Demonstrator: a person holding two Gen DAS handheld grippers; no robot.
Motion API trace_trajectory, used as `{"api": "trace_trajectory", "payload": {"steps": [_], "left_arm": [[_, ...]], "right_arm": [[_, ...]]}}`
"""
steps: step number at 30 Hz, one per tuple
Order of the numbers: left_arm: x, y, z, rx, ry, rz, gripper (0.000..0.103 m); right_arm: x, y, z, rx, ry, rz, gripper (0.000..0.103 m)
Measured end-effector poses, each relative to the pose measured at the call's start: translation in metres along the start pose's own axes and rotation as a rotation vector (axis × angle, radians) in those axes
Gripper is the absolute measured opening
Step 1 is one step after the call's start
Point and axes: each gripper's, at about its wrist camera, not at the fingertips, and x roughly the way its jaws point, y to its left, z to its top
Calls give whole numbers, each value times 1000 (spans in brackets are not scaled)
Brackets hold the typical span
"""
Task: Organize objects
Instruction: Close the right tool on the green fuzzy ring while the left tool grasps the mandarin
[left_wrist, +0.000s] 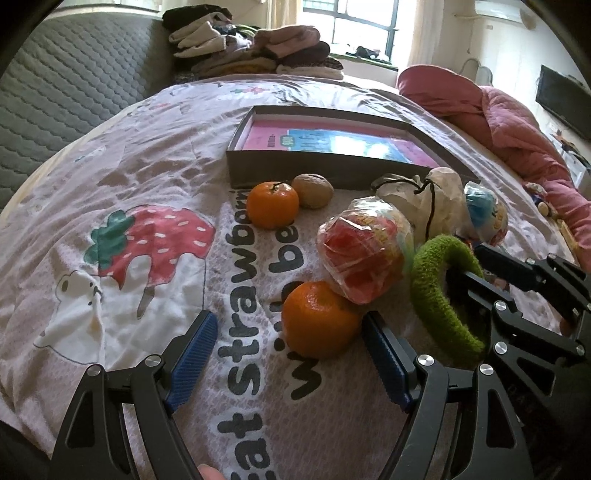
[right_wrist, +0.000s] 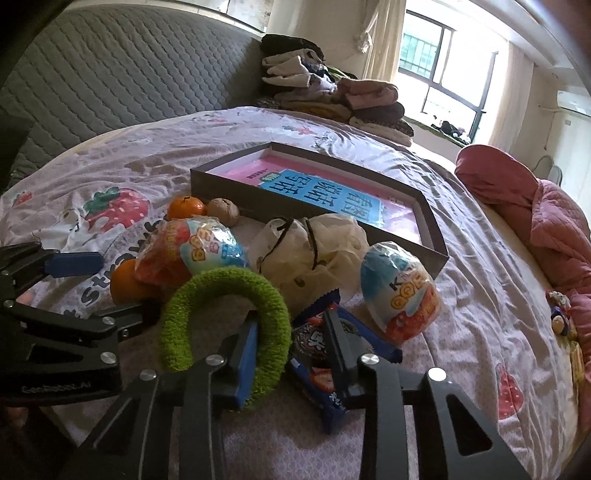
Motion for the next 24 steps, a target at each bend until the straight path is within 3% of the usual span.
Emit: {"api": "trace_trajectory", "payload": {"steps": [3,9,12,18,24], "left_arm": [[2,-1,0,3,-1,-17,81],[6,-6,-1,26,2,-26,75],[6,-7,-2,35,-1,-27,68],[4,-8,-4,35,-3,-55,42],[2,-8,-4,41,-7,-54,40]], "right_arm": [[0,2,0,-8,-10,22,19],[1,3,-1,-5,-16,60,15],[2,-4,-1,39,-14,103,14],[-1,-7,-3,68,-22,125,14],[-3,-11,-3,97,-27,141,14]]}}
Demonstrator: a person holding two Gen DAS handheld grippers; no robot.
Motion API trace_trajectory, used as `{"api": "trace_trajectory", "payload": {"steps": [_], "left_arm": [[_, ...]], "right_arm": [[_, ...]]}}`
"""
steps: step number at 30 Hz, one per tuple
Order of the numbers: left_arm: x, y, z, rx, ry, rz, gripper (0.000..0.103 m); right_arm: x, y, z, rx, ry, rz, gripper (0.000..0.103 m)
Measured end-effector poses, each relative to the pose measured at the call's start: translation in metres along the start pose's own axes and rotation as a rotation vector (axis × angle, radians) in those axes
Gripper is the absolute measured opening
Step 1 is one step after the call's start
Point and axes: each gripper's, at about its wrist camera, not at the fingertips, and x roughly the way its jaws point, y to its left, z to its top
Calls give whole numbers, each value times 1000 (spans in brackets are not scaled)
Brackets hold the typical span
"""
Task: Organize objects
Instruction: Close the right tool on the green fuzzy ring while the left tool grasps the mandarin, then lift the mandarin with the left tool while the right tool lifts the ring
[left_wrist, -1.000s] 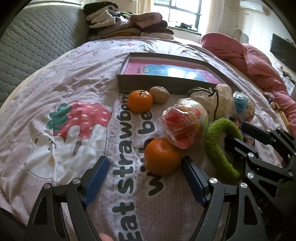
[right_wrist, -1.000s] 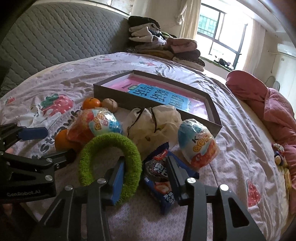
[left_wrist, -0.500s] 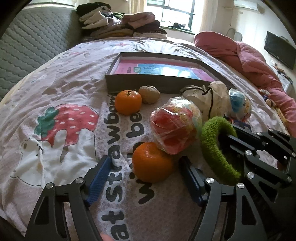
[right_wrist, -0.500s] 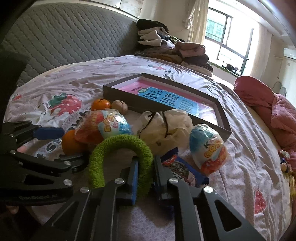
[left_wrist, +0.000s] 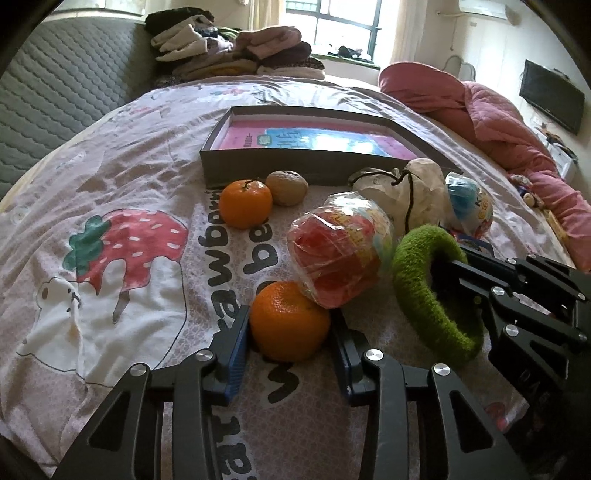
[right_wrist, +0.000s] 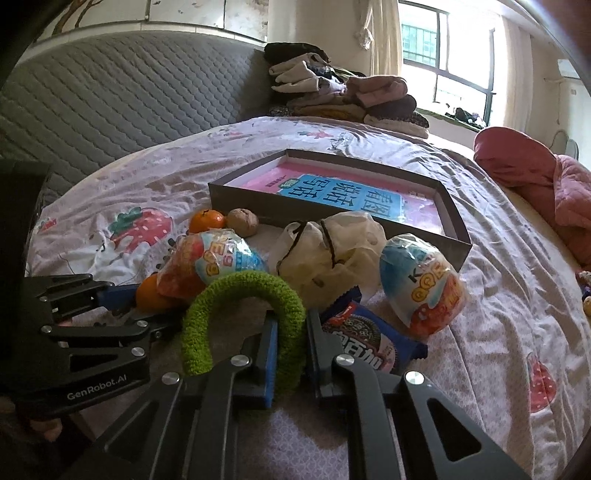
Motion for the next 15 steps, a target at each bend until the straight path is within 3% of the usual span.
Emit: {"api": "trace_trajectory", "payload": {"steps": [15], "left_arm": [[-13,7,-2,-17,-2,8,40]], "right_arm": [[-12,-9,-1,39,-28,1,14]]}}
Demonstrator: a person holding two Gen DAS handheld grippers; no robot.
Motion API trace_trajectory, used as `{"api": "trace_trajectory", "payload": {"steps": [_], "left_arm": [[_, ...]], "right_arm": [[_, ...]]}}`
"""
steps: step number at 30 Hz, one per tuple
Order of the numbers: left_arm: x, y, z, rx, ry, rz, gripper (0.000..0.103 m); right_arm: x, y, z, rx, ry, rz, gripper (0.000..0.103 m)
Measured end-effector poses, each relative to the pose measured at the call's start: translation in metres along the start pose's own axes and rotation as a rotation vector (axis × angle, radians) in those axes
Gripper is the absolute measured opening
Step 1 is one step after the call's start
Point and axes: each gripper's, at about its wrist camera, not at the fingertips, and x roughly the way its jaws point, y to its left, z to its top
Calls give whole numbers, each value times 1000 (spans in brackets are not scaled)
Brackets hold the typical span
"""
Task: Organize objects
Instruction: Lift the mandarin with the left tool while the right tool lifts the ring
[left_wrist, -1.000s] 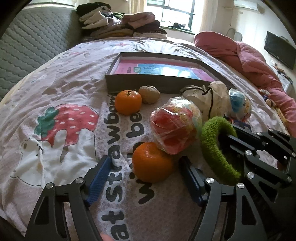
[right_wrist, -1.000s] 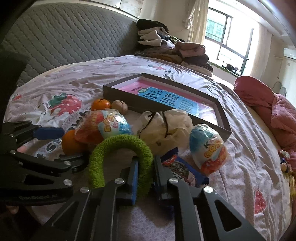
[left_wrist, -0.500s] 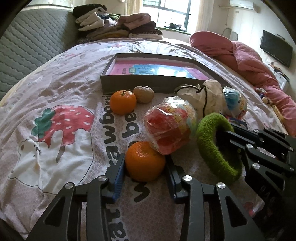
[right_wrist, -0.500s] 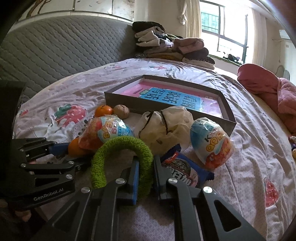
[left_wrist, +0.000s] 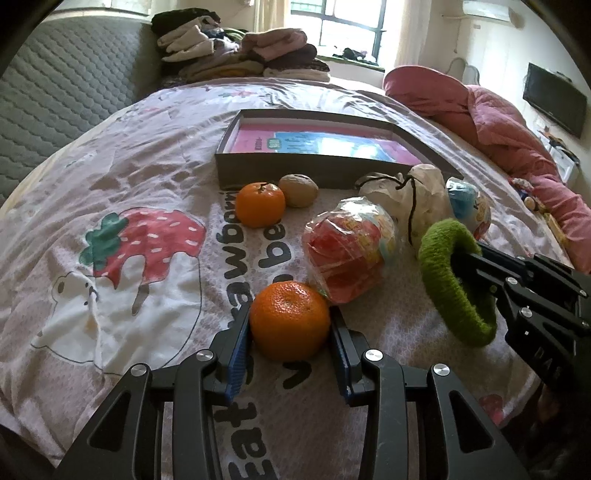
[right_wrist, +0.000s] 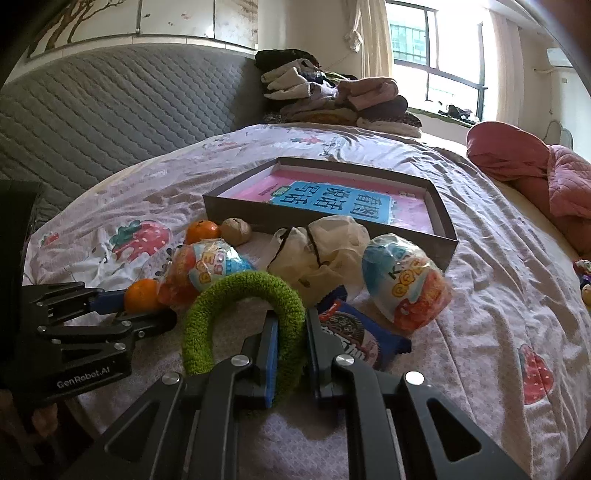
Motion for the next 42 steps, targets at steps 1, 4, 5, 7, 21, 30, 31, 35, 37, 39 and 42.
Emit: {"api": "trace_trajectory", "payload": {"steps": [1,4,5,7,21,30,31,35,37,39,42], "left_arm": [[-1,0,0,-4,1,2,40],[-7,0,1,-6,-8,2,40],[-9,0,1,-6,-15,4,40],[-13,2,2,-9,-24,4,40],[-34,-3,4,9,-99,17,40],[-40,-9,7,15,-131,2,40],[-41,-10,8,14,-134,1,40],[-43,-14,14,14,-147,-3,40],[-43,-17,16,15,-148,-9,40],[-44,-19,18,21,-156,-12,40],[-47,-22,23,26,-169,-13,40]], "right_arm": [[-1,0,0,2,-3,0,14],[-4,-1,1,2,-12,0,14],[-5,-1,1,3,-17,1,14],[-8,-2,1,6,-23,3,14],[-20,-10,3,32,-56,1,14],[-25,-14,7,41,-86,-11,14],[-26,-14,7,41,-91,-15,14],[-29,-16,9,45,-107,-25,14],[-30,-18,10,51,-106,-31,14],[-31,-20,11,59,-114,-35,14],[-35,-22,14,61,-128,-43,14]]}}
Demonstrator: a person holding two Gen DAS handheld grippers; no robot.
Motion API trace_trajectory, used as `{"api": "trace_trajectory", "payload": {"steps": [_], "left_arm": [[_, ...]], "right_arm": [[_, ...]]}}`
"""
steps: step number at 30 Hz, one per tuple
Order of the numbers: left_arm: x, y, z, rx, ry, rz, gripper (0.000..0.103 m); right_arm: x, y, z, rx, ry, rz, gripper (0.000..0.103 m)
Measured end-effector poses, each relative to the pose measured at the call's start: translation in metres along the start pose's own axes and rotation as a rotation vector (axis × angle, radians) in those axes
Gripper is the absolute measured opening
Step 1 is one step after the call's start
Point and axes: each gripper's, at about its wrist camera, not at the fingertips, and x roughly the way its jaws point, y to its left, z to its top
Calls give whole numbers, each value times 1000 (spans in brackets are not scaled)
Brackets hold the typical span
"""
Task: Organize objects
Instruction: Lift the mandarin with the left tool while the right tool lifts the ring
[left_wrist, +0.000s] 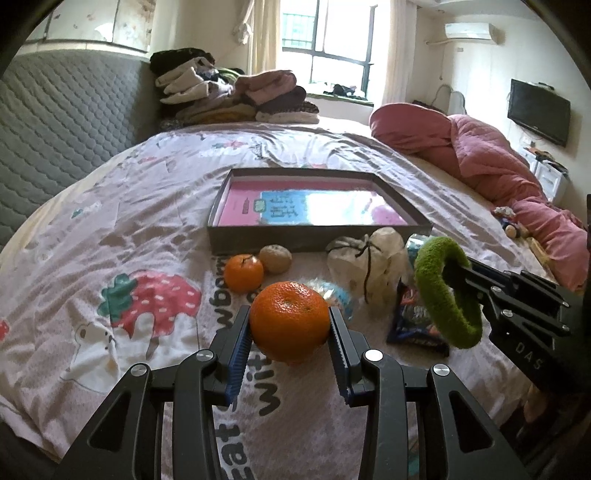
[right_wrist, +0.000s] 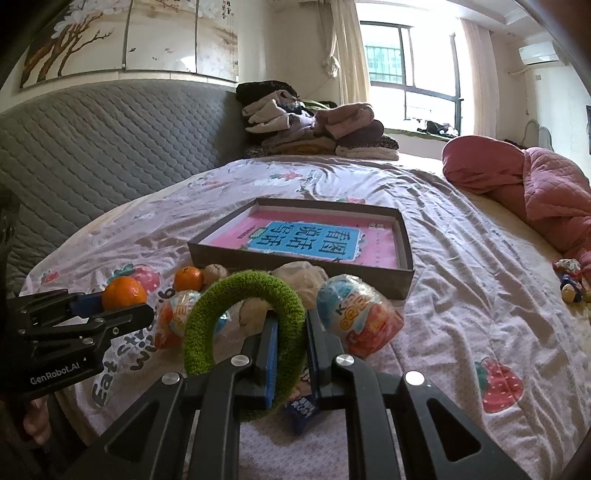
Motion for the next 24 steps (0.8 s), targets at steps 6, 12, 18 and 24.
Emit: {"api": "trace_trajectory", "payload": {"steps": [6,12,18,24], "left_arm": [[0,-5,16,6,-30,-9,40],[7,-9,29,14,-37,-23,40],[13,-8,41,7,-33,-33,40],[16,-7,58,5,-53,-35,40]], "right_arm": [[0,-7,6,19,-4,-7,14],[2,-14,17,32,-12,-13,14],[4,-26,24,68,-6,-25,14],[5,-28,36,48,-32,-34,14]]}}
